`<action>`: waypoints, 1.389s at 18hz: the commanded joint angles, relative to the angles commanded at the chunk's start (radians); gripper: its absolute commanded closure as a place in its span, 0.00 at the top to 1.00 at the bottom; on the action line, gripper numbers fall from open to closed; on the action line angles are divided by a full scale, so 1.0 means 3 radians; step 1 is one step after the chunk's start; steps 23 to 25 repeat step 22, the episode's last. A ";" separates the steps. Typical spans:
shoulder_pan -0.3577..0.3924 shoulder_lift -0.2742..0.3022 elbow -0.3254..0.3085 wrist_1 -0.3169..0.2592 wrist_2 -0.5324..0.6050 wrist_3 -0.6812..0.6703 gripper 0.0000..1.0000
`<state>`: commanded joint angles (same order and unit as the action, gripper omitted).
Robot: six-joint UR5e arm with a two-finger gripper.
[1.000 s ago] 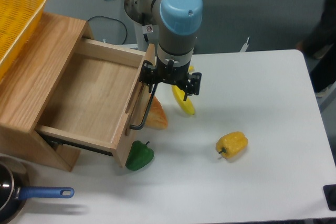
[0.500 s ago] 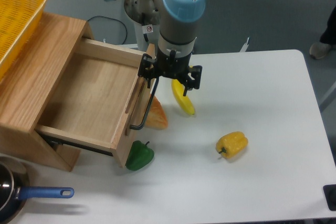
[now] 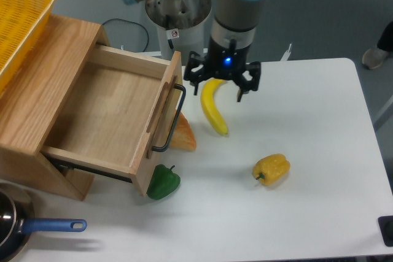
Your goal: Slide open the top drawer
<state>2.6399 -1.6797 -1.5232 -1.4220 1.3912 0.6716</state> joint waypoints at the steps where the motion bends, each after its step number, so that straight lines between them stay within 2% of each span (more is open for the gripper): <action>1: 0.0036 -0.0005 -0.0015 -0.0005 0.0010 0.0153 1.00; 3: 0.0102 -0.0036 -0.0041 -0.0005 0.0051 0.0460 1.00; 8: 0.0286 -0.0291 -0.0016 0.0020 0.0123 0.1038 1.00; 11: 0.0384 -0.0434 -0.0005 0.0112 0.0184 0.1529 1.00; 14: 0.0389 -0.0516 0.0010 0.0219 0.0444 0.1790 1.00; 17: 0.0389 -0.0690 0.0010 0.0368 0.0481 0.2127 1.00; 19: 0.0389 -0.0803 0.0010 0.0475 0.0527 0.2245 1.00; 25: 0.0374 -0.0808 0.0025 0.0532 0.0644 0.2261 1.00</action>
